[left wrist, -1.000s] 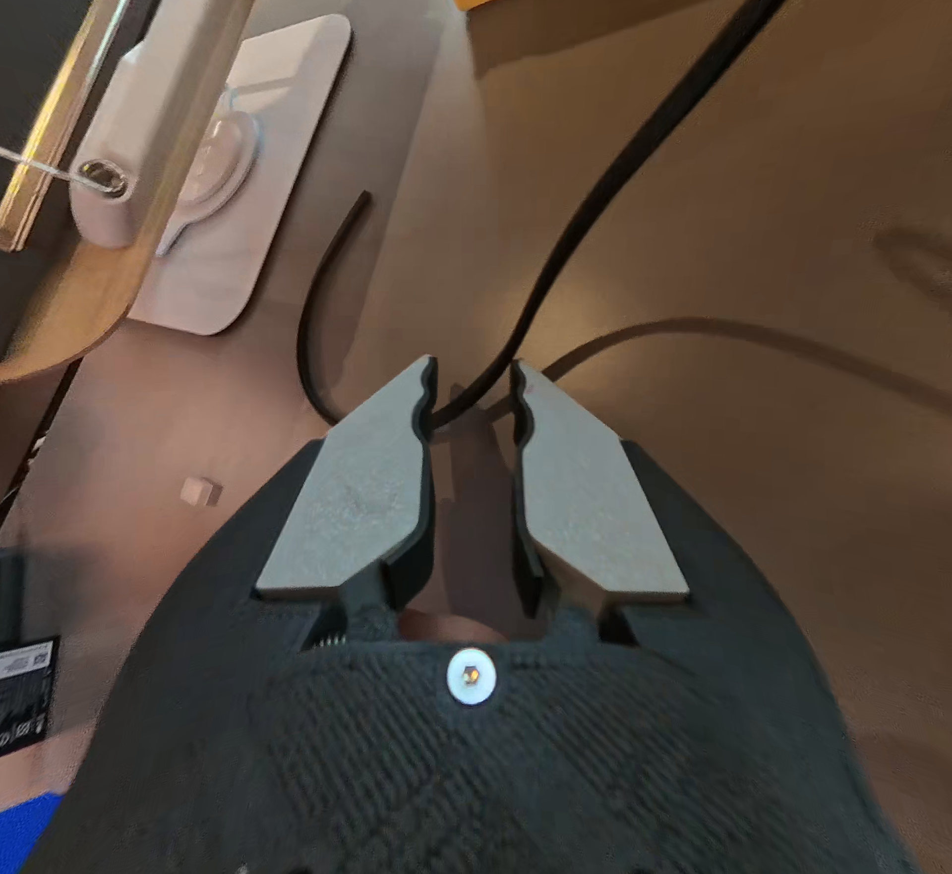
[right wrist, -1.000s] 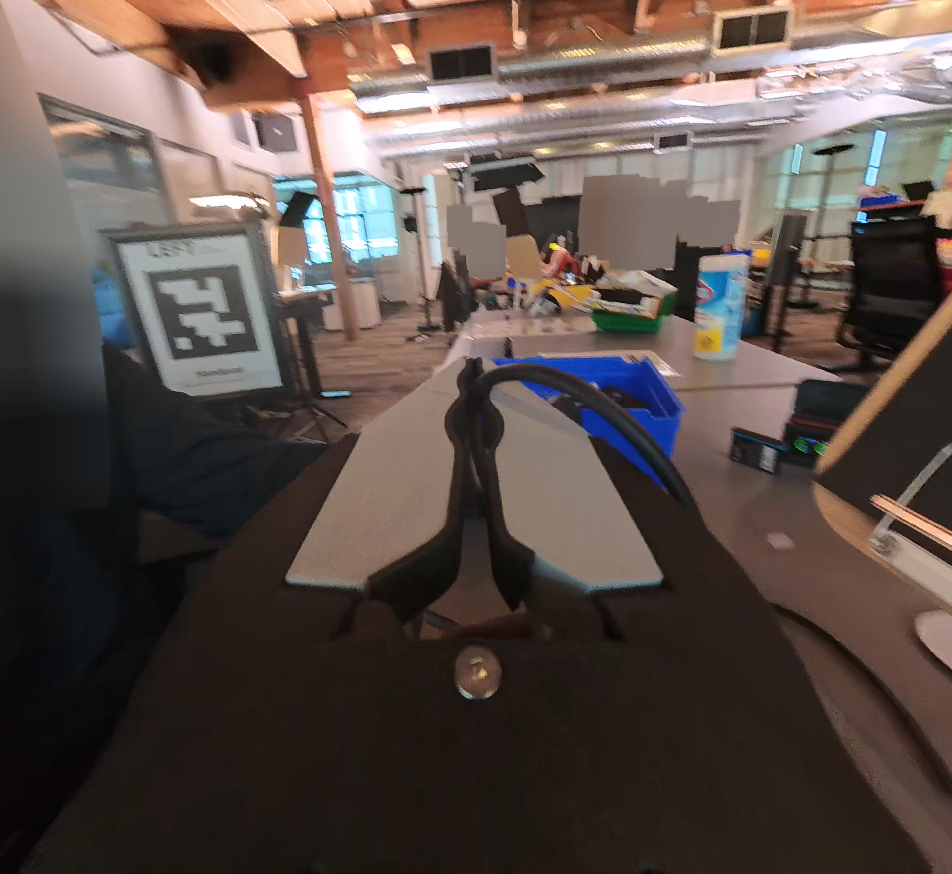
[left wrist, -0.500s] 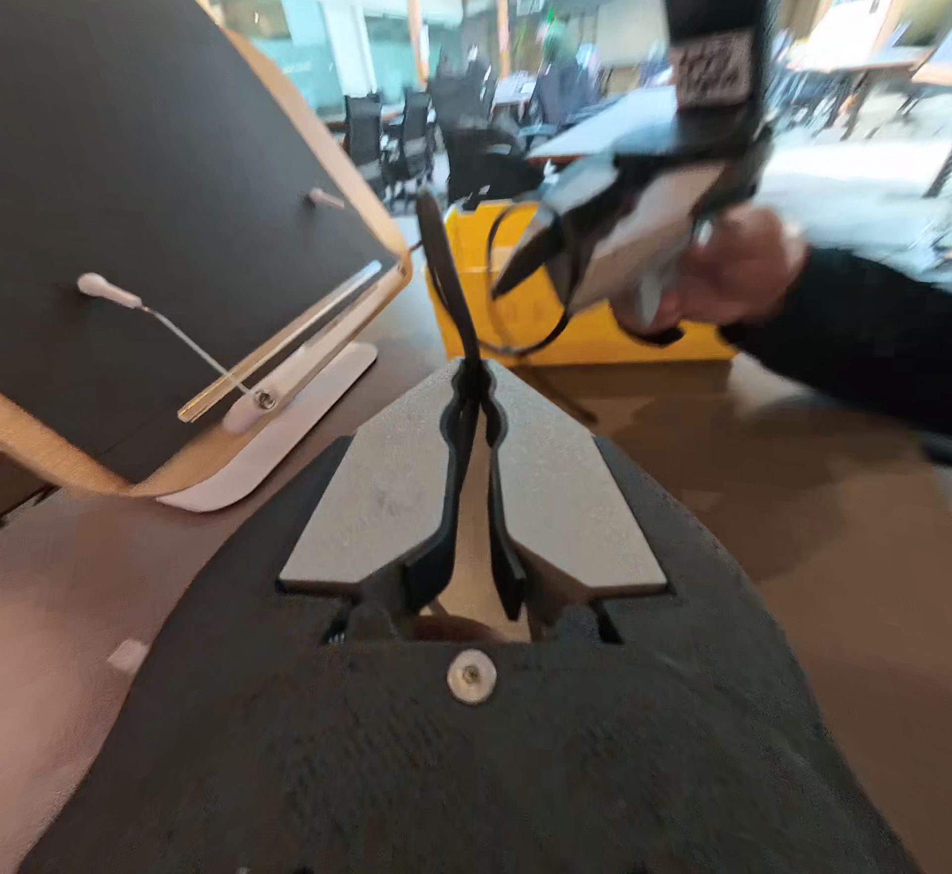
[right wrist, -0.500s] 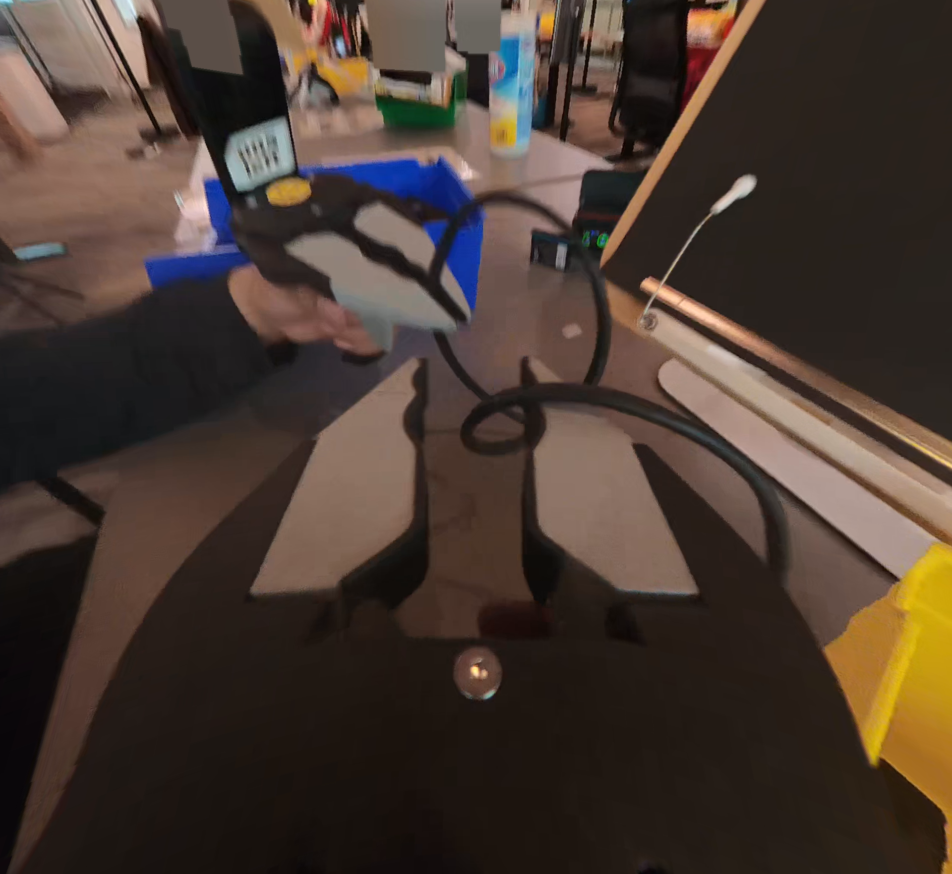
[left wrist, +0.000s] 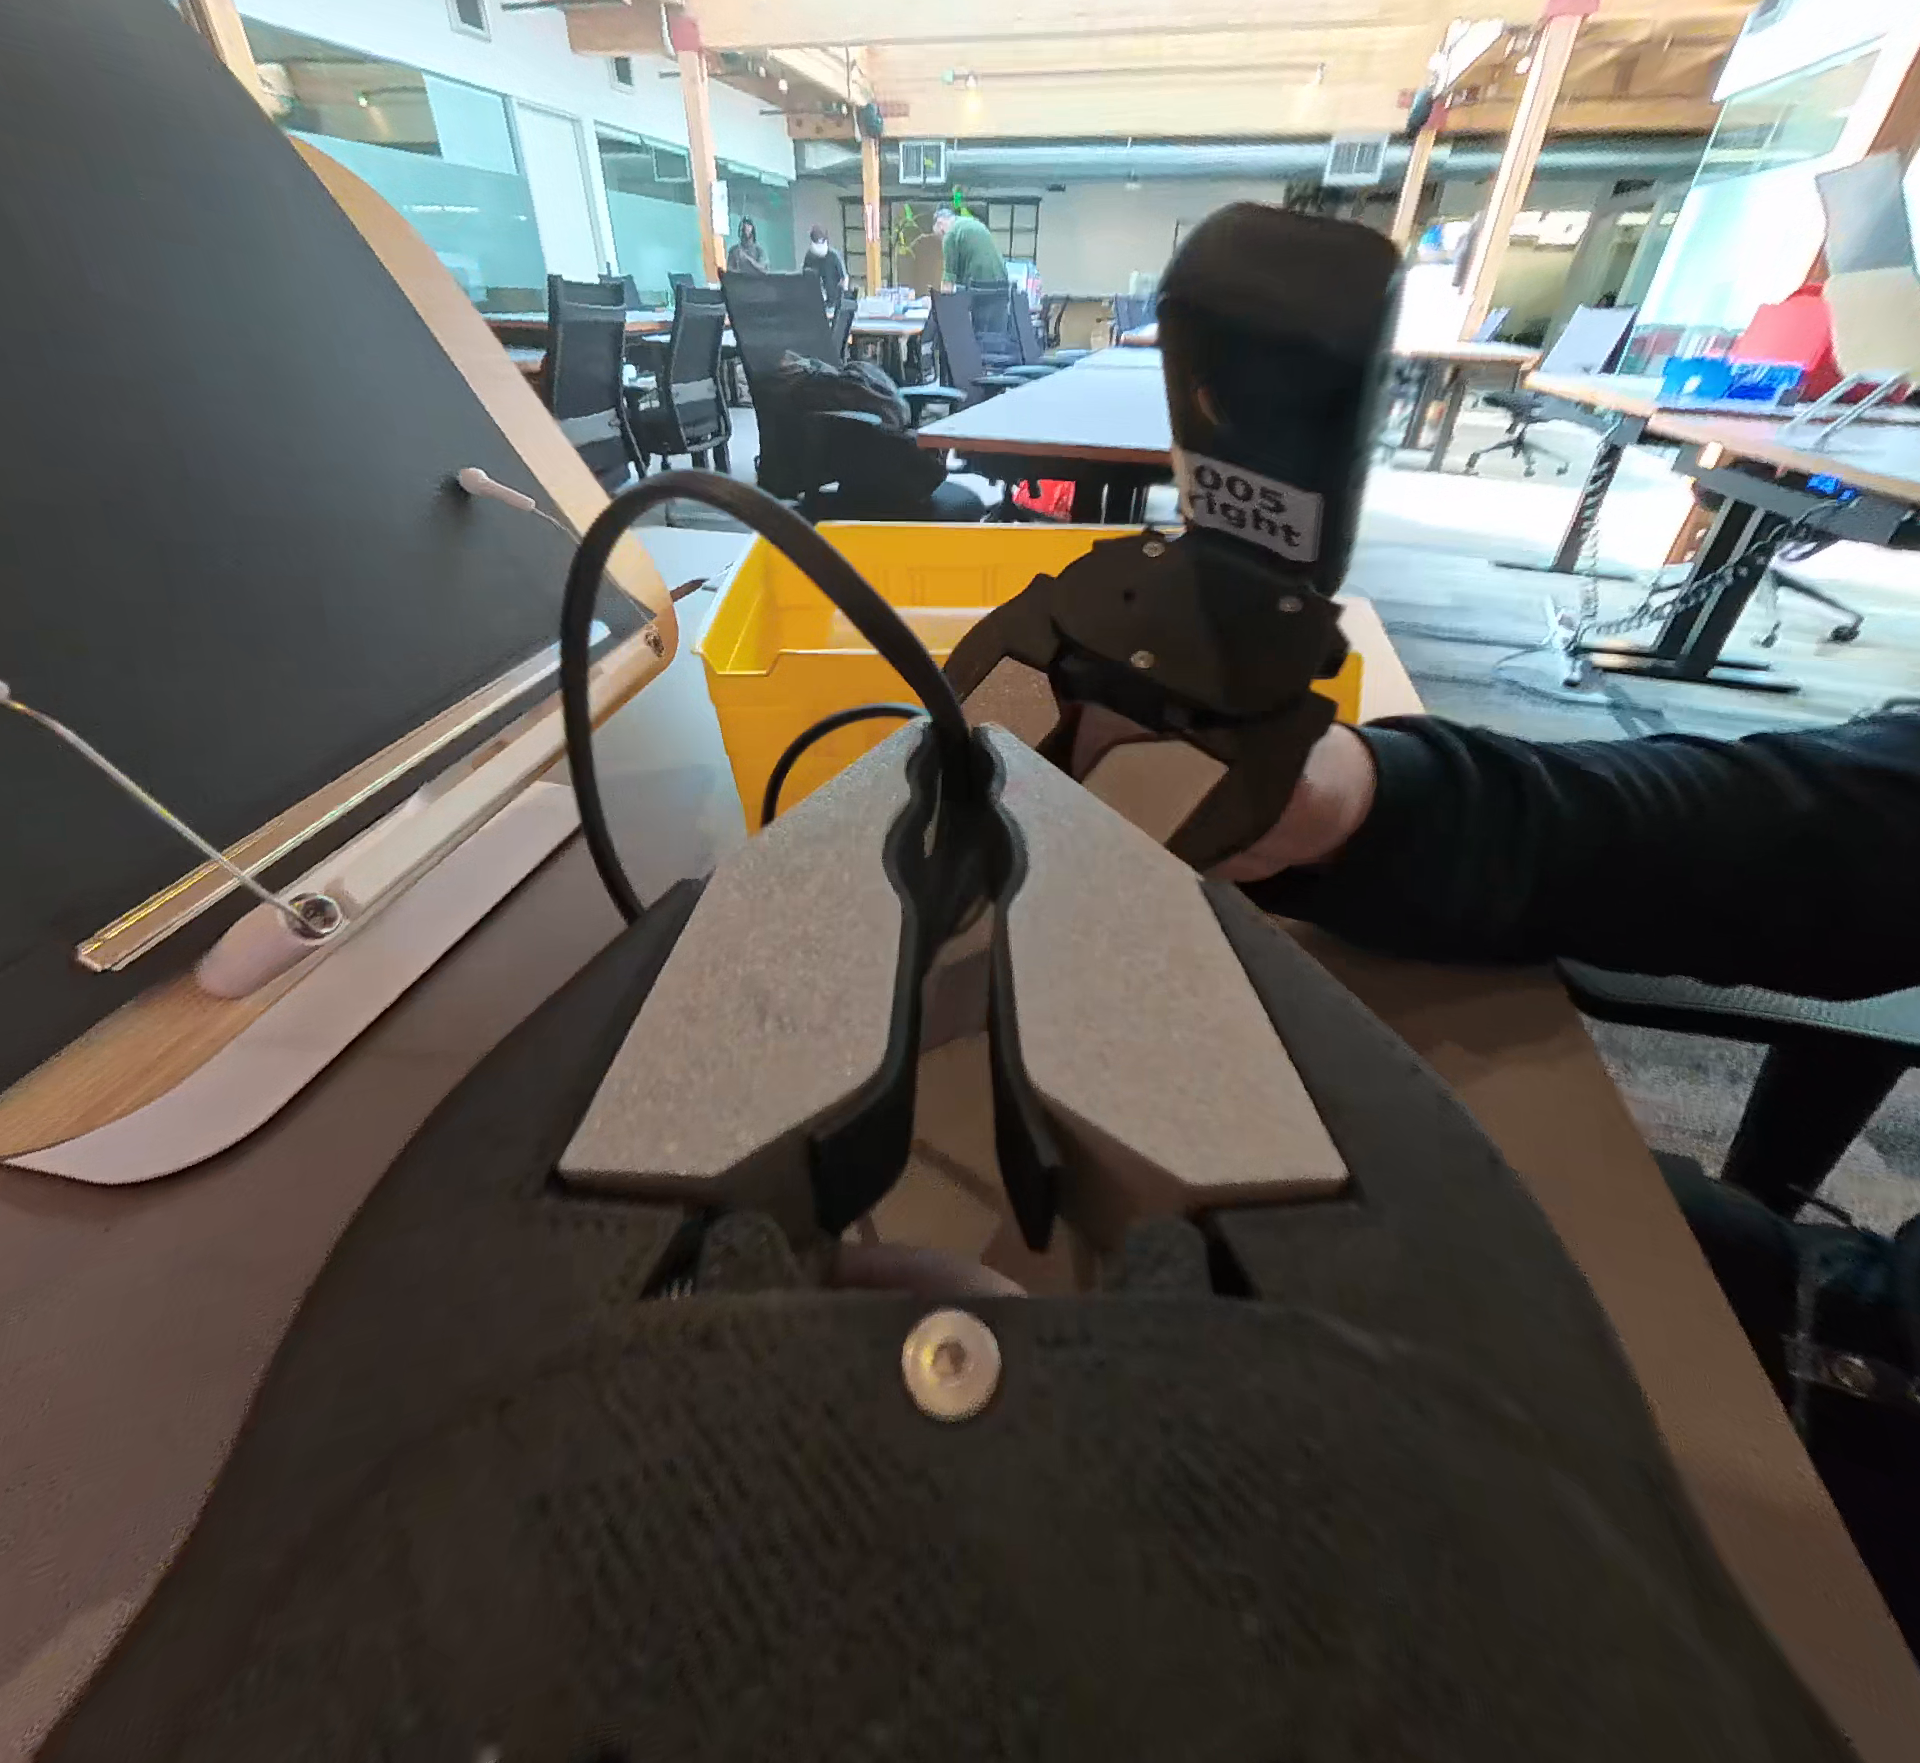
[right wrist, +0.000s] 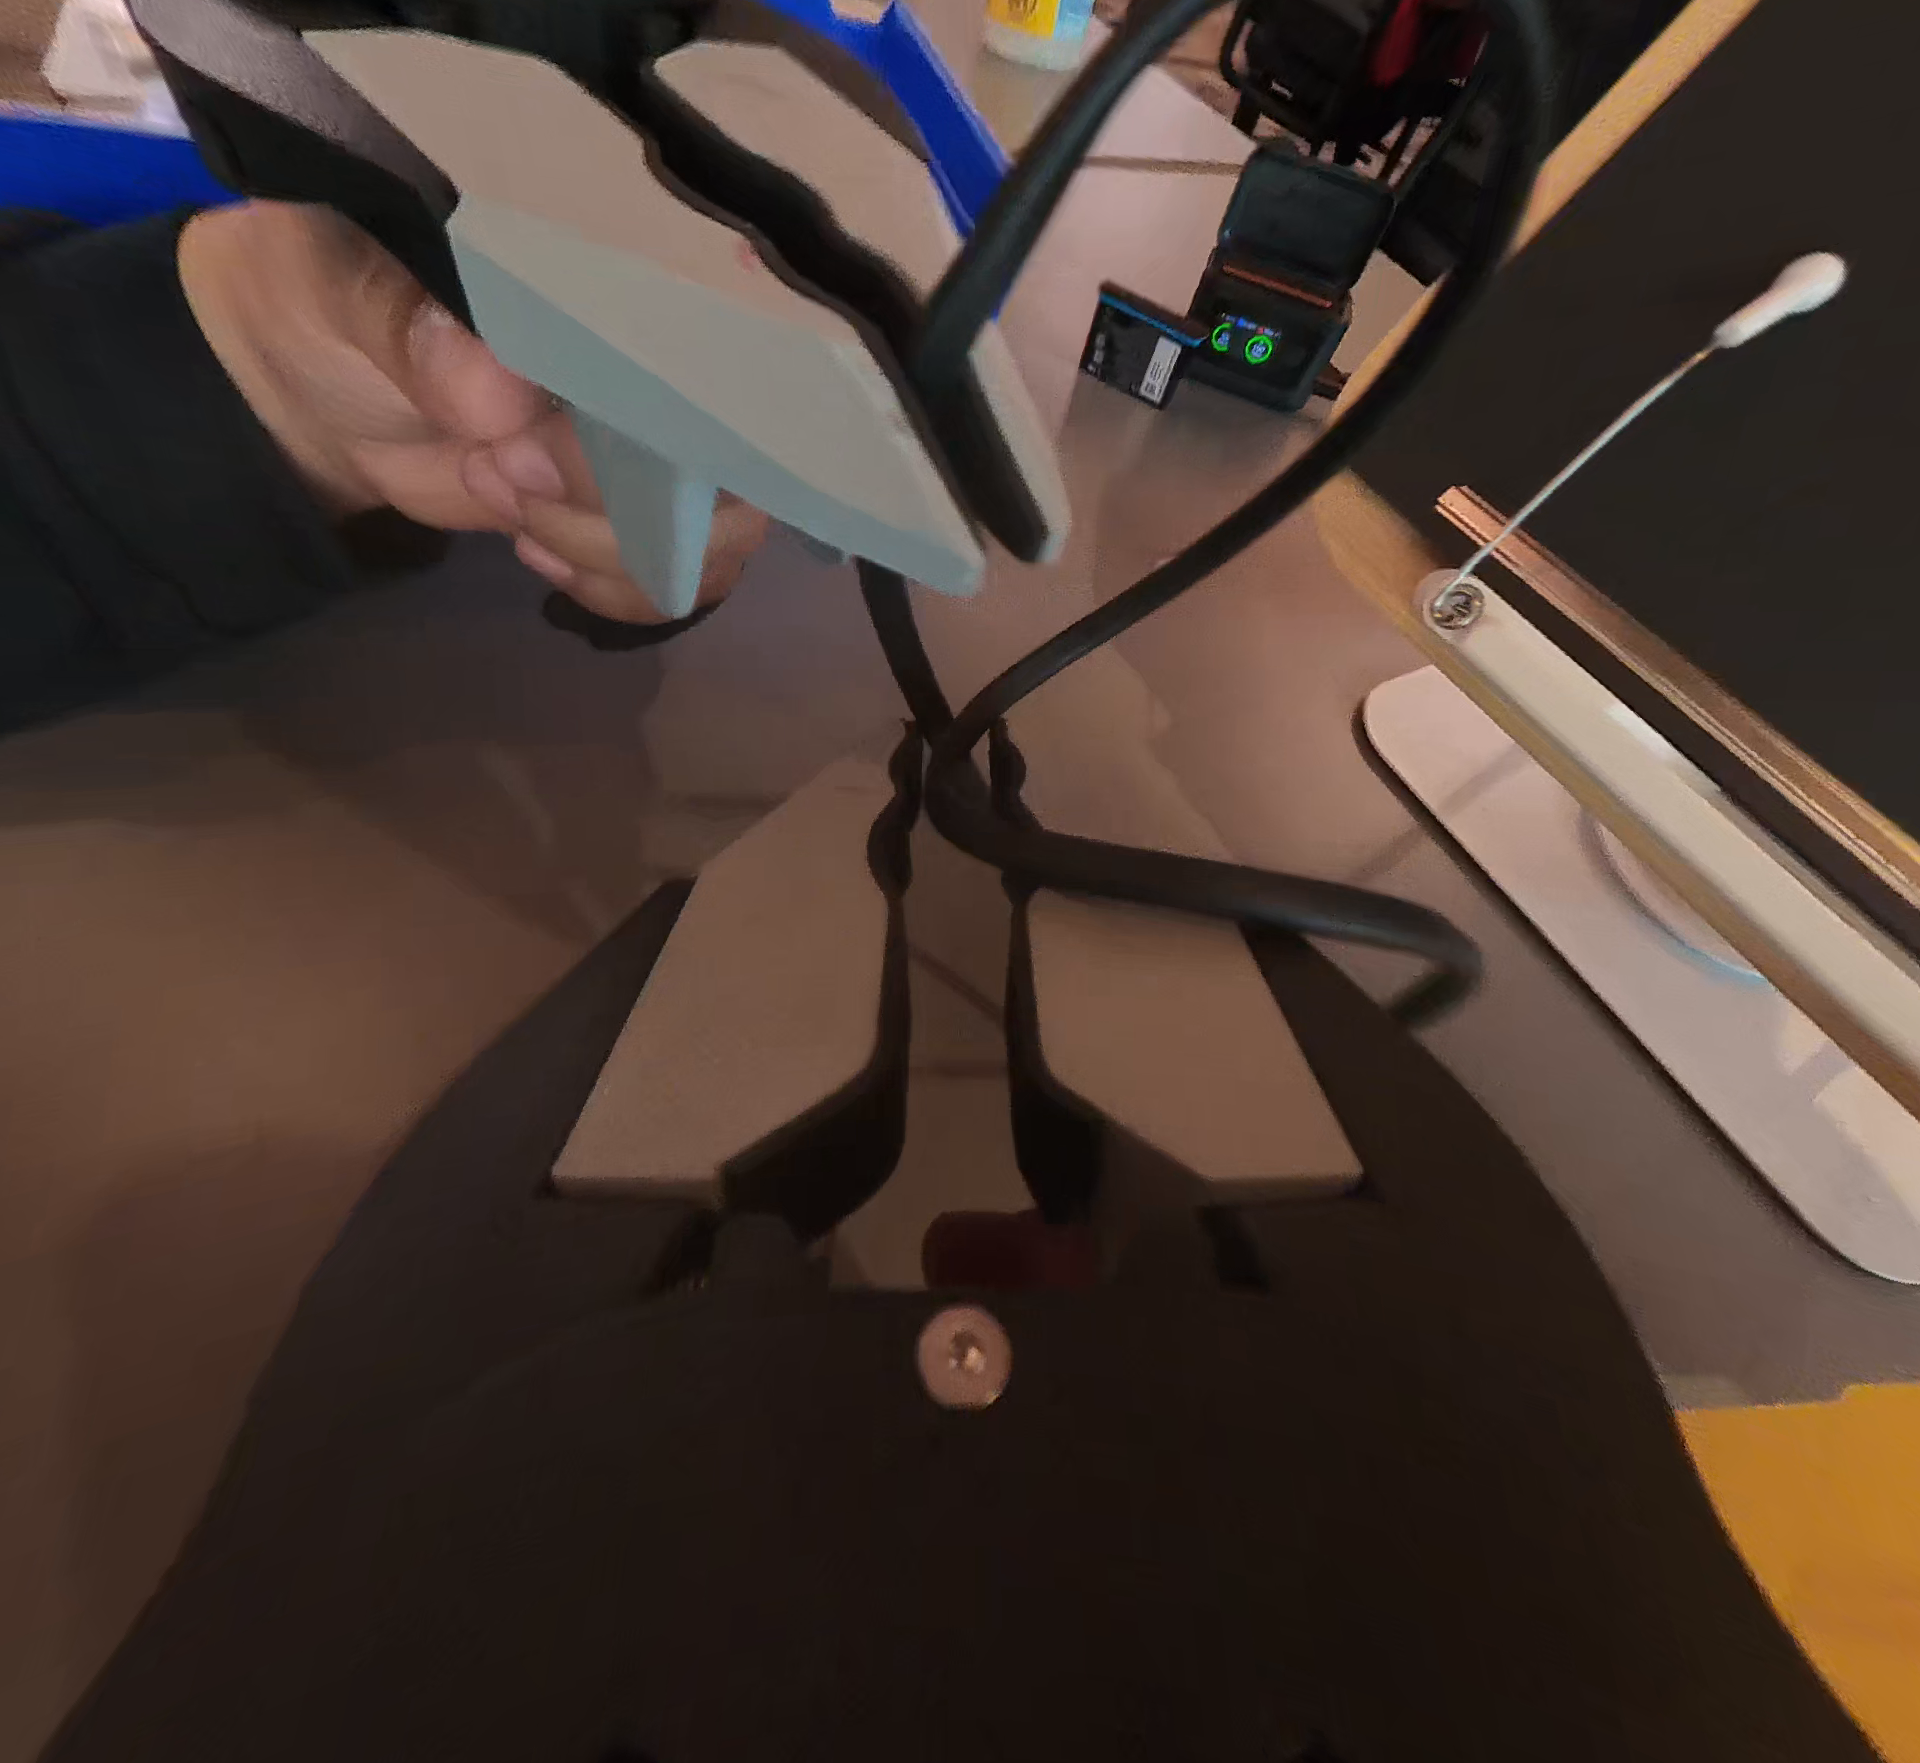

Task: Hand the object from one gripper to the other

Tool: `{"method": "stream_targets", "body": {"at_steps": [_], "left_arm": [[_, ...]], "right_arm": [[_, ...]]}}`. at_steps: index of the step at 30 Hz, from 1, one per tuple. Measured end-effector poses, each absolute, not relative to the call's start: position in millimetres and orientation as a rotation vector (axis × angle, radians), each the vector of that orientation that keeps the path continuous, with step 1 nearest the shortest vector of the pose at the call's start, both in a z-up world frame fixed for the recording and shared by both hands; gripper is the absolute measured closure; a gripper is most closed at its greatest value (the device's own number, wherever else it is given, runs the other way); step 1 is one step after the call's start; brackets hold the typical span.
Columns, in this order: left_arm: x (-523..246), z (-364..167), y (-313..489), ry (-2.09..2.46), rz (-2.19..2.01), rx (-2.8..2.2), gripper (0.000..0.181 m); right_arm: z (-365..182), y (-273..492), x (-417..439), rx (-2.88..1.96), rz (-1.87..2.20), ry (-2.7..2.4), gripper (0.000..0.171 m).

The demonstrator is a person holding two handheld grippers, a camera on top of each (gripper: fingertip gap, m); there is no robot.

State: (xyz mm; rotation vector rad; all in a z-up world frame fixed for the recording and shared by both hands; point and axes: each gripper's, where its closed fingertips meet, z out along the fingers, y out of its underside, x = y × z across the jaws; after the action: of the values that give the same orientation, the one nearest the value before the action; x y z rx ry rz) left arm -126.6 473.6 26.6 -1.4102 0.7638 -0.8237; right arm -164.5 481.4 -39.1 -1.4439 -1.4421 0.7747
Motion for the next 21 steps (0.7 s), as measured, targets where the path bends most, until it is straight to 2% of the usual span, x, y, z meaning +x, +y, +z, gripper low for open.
{"method": "stream_targets", "body": {"at_steps": [2, 5, 7, 11, 18, 21], "left_arm": [[-131, 32, 474, 0.734, -0.836, -1.395, 0.176], [-146, 37, 482, 0.659, -0.779, -1.401, 0.144], [-159, 38, 488, 0.612, -0.738, -1.421, 0.138], [-152, 1, 491, 0.707, -0.722, -1.602, 0.116], [-89, -56, 486, 0.946, -0.687, -1.741, 0.112], [-76, -82, 497, 0.977, -0.567, -1.853, 0.115]], "right_arm": [[-29, 484, -161, -1.467, 0.888, -1.377, 0.164], [-9, 490, -153, -1.48, 1.066, -1.257, 0.166], [2, 498, -144, -1.475, 1.12, -1.176, 0.166], [28, 500, -132, -1.407, 1.265, -1.063, 0.166], [59, 477, -127, -1.275, 1.587, -0.99, 0.166], [67, 466, -128, -1.225, 1.603, -1.011, 0.165]]}}
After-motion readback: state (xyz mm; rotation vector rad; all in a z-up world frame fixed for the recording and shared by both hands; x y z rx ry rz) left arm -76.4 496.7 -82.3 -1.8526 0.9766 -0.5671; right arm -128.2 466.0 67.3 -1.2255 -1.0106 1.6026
